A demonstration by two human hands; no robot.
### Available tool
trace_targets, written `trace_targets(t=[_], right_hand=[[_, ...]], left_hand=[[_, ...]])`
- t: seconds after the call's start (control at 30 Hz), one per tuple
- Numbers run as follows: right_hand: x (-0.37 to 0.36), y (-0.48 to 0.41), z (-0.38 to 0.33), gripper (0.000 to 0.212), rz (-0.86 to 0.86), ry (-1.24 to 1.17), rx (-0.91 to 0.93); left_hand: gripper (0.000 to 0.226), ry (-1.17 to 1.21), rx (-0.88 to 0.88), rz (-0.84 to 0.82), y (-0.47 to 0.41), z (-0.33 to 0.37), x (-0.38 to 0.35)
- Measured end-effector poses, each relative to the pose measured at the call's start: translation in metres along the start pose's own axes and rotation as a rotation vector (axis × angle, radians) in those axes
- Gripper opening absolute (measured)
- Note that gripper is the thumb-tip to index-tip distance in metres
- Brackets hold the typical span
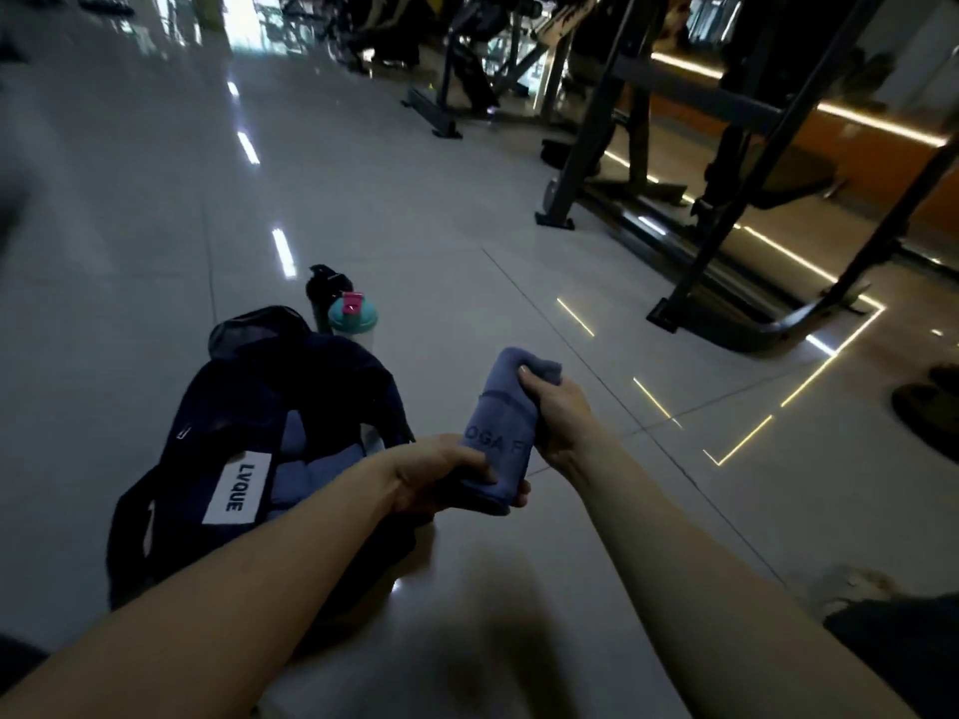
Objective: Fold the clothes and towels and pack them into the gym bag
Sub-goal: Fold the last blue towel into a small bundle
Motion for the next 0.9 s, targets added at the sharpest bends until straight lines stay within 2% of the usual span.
trace_targets(t=[0.17, 0.33, 0.4, 0.47, 0.57, 0.67, 0.77, 0.9], right_hand=[[-0.032, 0.008, -0.032, 0.014, 0.036, 0.074, 0.096], [-0.074, 0.000, -0.033, 0.018, -0.130, 0.156, 0.124], [-0.098, -0.006, -0.024, 0.021, -0.185, 0.202, 0.093], [-0.125, -0.016, -0.011, 0.022, -0.244, 0.258, 0.092], [-0.157, -0.035, 0.019, 0.030, -0.276, 0.232, 0.071], [-0.171, -0.053, 0.052, 0.033, -0.299, 0.168, -0.055], [-0.181, -0.063, 0.074, 0.030, -0.431, 0.351, -0.168], [-0.198, -0.087, 0.073, 0.025, -0.484, 0.539, 0.007]], left_hand=[[0.043, -0.039, -0.025, 0.074, 0.031, 0.016, 0.005], [0.044, -0.200, 0.031, 0.126, 0.053, 0.030, 0.029], [0.048, -0.232, 0.031, 0.236, 0.062, 0.033, 0.052], [0.047, -0.168, -0.042, 0.427, 0.071, 0.038, 0.088], [0.035, -0.053, -0.125, 0.580, 0.082, 0.029, 0.130], [0.023, -0.018, -0.172, 0.718, 0.089, 0.017, 0.158], [0.020, 0.005, -0.188, 0.880, 0.095, 0.015, 0.186], [0.029, -0.106, -0.125, 0.972, 0.096, 0.032, 0.217]])
Point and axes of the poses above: each hand's wrist, its own y-axis away from the middle knuckle, its own x-axis out of the back of the hand, z = x × y, the point moved 7 cm from there along -y, towards the middle knuckle, and after that the axes turned 2 degrees about -x, right-handed, at the moved point
